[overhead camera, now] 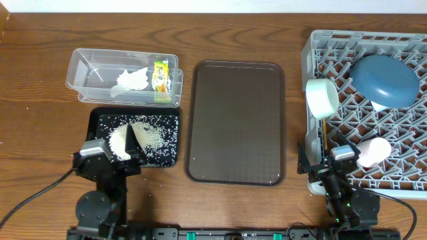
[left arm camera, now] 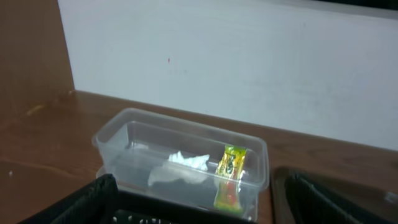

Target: Sort waste into correct bins and load items into the dishwasher rack

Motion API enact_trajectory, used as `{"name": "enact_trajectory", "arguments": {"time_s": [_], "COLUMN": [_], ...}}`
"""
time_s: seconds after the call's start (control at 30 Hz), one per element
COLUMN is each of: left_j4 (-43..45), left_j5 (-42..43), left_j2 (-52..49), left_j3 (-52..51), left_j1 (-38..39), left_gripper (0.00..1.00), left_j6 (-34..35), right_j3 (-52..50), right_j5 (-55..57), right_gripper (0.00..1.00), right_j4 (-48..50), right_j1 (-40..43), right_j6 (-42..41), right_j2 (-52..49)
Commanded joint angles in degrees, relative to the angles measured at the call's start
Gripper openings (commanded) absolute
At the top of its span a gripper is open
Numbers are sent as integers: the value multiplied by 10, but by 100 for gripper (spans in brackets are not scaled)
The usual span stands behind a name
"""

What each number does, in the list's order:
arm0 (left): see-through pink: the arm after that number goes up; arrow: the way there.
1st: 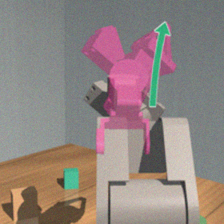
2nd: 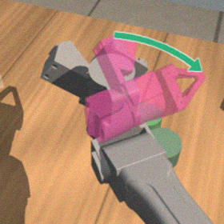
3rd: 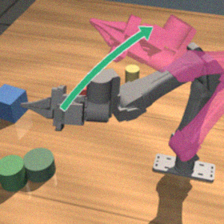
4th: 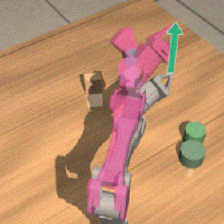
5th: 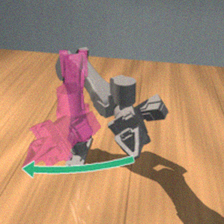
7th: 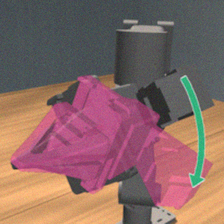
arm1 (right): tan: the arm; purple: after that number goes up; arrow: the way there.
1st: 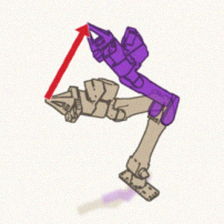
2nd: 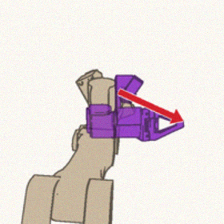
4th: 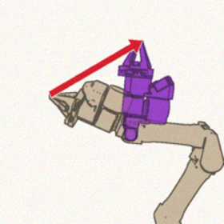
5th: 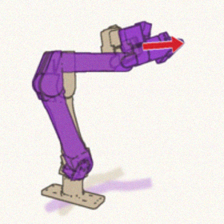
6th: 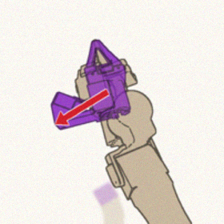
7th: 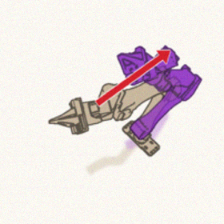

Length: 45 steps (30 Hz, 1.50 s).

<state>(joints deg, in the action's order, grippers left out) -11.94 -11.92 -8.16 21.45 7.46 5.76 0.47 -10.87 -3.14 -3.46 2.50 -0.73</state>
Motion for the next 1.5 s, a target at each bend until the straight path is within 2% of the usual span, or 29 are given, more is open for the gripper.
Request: {"name": "enact_trajectory", "arguments": {"time_s": [0.0, 0.2, 0.33, 0.73, 0.93, 1.47], "left_j4": [25, 94, 167, 141, 87, 90], "left_j5": [6, 6, 6, 6, 6, 6], "left_j2": [30, 82, 81, 80, 79, 76], "left_j3": [-49, -147, -212, -212, -212, -212], "left_j1": [-5, -9, -10, -10, -10, -10], "left_gripper": [88, 88, 88, 88, 88, 88], "left_j6": [-6, -6, -6, -6, -6, -6], "right_j3": [-2, -2, -2, -2, -2, -2], "right_j5": [-1, 0, -1, -1, -1, -1], "right_gripper": [99, 99, 99, 99, 99, 99], "right_j4": [-1, -1, -1, -1, -1, -1], "right_j1": [5, 5, 5, 5, 5, 5], "right_j6": [-7, -7, -7, -7, -7, -7], "right_j2": [1, 1, 1, 1, 1, 1]}}
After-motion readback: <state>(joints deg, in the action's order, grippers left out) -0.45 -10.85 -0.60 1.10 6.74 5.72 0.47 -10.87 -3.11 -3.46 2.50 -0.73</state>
